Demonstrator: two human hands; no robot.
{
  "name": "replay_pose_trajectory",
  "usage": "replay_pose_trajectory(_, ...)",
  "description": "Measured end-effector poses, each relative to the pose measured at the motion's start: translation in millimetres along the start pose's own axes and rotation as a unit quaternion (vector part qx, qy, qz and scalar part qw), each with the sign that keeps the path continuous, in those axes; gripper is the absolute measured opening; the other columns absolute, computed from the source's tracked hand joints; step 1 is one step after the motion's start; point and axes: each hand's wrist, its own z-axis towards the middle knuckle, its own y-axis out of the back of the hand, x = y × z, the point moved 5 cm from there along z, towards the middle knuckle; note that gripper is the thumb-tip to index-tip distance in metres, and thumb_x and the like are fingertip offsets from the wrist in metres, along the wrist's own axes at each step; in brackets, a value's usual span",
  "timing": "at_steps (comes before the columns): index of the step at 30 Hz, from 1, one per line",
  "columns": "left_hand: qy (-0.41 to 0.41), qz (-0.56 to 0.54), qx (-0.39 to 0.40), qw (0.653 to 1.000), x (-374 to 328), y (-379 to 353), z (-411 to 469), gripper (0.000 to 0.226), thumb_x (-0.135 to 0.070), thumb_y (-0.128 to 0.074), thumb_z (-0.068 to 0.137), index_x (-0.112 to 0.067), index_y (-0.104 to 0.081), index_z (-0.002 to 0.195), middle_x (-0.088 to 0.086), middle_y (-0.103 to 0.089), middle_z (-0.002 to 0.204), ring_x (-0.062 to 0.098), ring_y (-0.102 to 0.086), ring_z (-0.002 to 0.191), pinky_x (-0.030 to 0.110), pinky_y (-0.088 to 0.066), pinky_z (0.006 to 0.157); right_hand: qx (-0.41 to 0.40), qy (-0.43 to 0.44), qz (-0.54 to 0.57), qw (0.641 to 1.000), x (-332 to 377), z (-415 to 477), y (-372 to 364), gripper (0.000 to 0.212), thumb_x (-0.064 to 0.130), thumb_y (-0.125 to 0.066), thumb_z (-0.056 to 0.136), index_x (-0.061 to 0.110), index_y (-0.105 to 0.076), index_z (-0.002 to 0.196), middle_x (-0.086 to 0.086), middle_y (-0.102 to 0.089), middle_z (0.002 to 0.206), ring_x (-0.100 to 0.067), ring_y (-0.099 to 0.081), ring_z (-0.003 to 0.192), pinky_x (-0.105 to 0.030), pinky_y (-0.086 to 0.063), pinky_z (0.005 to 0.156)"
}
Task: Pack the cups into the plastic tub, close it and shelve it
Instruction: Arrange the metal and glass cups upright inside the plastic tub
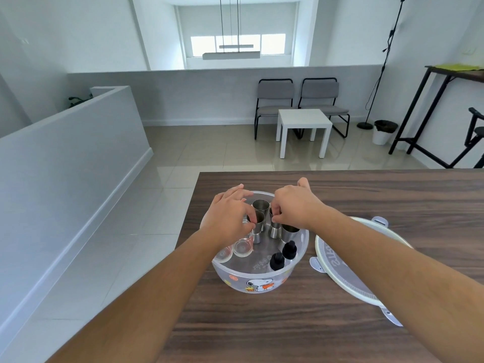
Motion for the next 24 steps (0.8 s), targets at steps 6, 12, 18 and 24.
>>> replay_pose_trajectory(6, -0.001, -0.006, -0.009, 1.000, -2, -1, 1, 0.007, -0.028, -0.067, 0.077, -0.033, -0.070, 0.076, -0.006, -0.046, 0.140, 0.011, -0.021, 0.138, 0.034, -0.015, 0.107, -0.028, -0.011, 0.025, 0.999, -4, -2, -4, 0.018, 0.035, -0.061, 0.084, 0.026, -0.067, 0.069, 0.012, -0.052, 0.067, -0.012, -0.049, 0.073, -0.040, -0.022, 0.090)
replay_pose_trajectory(12, 0.004, -0.009, -0.002, 1.000, 1, 0, 0, 0.007, -0.028, -0.066, 0.077, -0.034, -0.070, 0.078, -0.007, -0.044, 0.141, 0.011, -0.020, 0.138, 0.034, -0.015, 0.108, -0.066, -0.012, 0.074, 0.995, -13, -19, 19, 0.023, 0.047, -0.059, 0.082, 0.028, -0.063, 0.070, 0.016, -0.045, 0.065, -0.006, -0.047, 0.067, -0.036, -0.023, 0.084)
replay_pose_trajectory(18, 0.012, -0.025, -0.005, 1.000, 3, 4, -1, 0.007, -0.027, -0.067, 0.078, -0.033, -0.070, 0.075, -0.008, -0.046, 0.139, 0.010, -0.021, 0.138, 0.033, -0.014, 0.107, 0.034, 0.025, 0.043, 0.998, -12, -41, 18, 0.013, 0.042, -0.068, 0.074, 0.029, -0.068, 0.075, 0.015, -0.049, 0.063, -0.003, -0.048, 0.066, -0.033, -0.022, 0.082)
replay_pose_trajectory(24, 0.002, -0.007, 0.006, 1.000, 2, 6, -1, 0.008, -0.028, -0.066, 0.079, -0.034, -0.070, 0.076, -0.008, -0.045, 0.140, 0.010, -0.019, 0.138, 0.034, -0.013, 0.108, 0.034, 0.020, 0.007, 0.999, -7, -40, 12, 0.014, 0.018, -0.064, 0.076, 0.027, -0.062, 0.065, 0.014, -0.045, 0.058, -0.007, -0.048, 0.066, -0.033, -0.022, 0.084)
